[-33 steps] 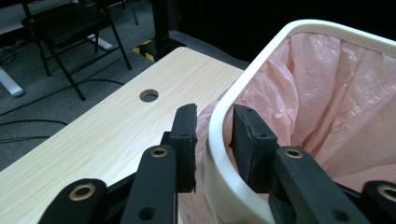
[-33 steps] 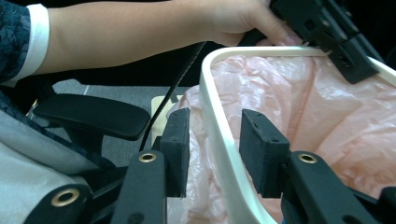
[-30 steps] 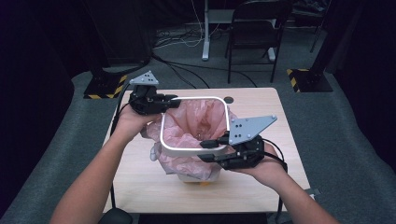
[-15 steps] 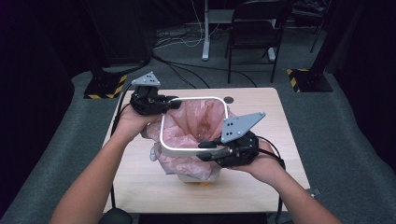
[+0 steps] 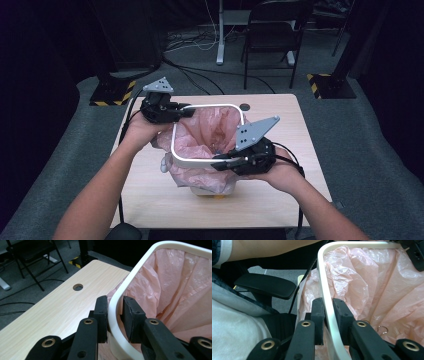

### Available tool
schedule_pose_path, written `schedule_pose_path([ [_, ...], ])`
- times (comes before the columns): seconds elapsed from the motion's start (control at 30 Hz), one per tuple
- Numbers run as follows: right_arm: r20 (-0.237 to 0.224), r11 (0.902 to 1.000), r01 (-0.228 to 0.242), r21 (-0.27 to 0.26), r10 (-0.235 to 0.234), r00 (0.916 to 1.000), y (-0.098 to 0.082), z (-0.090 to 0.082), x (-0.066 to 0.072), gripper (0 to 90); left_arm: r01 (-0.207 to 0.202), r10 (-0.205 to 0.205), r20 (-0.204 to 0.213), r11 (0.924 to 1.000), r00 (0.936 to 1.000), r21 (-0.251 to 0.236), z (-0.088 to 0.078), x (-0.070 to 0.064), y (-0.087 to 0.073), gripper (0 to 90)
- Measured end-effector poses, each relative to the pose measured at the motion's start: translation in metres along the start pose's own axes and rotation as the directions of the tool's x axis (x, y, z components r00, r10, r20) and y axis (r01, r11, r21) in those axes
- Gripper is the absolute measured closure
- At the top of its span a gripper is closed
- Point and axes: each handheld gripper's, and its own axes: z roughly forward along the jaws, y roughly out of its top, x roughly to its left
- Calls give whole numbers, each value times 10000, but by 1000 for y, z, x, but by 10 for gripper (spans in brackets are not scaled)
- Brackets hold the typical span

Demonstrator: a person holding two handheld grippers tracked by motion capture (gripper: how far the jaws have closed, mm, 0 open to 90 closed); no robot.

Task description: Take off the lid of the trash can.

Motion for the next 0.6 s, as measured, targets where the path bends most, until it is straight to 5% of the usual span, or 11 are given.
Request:
schedule_pose_path([
  [0.6, -389, 9999, -76, -146, 70, 9992, 0, 0, -4, 821, -115, 116, -46, 9998, 9999, 148, -1, 0, 4, 771],
])
